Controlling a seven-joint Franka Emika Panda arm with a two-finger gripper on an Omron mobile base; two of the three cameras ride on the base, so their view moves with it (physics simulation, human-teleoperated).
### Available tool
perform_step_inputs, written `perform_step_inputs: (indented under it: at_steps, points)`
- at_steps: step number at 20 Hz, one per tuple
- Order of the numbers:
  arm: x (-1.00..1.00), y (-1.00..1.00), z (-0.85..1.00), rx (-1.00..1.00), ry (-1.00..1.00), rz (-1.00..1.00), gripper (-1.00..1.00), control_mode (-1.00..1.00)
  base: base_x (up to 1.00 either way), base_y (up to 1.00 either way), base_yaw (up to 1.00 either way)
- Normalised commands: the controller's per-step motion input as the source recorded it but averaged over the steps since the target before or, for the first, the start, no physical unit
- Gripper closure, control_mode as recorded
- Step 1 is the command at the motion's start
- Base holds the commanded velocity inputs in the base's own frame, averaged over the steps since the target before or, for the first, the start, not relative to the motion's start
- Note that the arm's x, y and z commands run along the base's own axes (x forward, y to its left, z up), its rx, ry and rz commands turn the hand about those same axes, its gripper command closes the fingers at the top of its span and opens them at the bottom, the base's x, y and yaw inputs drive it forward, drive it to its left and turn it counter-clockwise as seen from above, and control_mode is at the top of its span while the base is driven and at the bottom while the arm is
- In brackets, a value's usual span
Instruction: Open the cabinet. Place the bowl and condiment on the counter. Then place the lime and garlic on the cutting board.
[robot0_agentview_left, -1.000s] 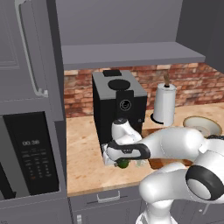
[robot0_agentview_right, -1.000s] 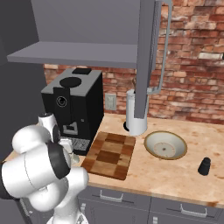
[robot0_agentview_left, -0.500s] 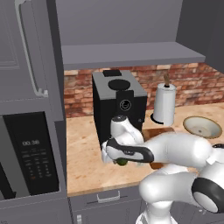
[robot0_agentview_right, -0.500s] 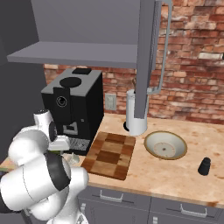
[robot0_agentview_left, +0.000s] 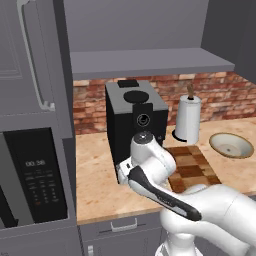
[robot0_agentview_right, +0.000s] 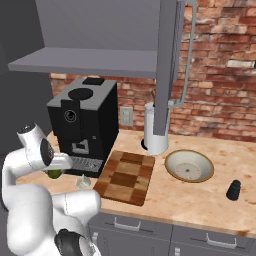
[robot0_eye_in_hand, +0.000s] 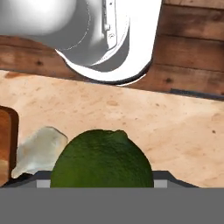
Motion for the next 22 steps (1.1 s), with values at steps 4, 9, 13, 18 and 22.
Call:
perform_step_inputs:
  at_steps: [4,9,13,18,22]
  points:
    - [-0.58,-0.28,0.57,0.01,-0.19,0.00,1.00,-1.00,0.00,0.00,0.00]
    - [-0.40,-0.37,0.69,0.03,-0.18,0.00,1.00,-1.00,0.00,0.00,0.00]
    - [-0.24,-0.38,0.85,0.05,-0.14,0.00,1.00,-1.00,0.00,0.00,0.00]
    - [-0.19,-0.41,0.70,0.05,-0.10,0.00,1.00,-1.00,0.00,0.00,0.00]
    - [-0.16,-0.63,0.19,0.06,-0.08,0.00,1.00,-1.00,0.00,0.00,0.00]
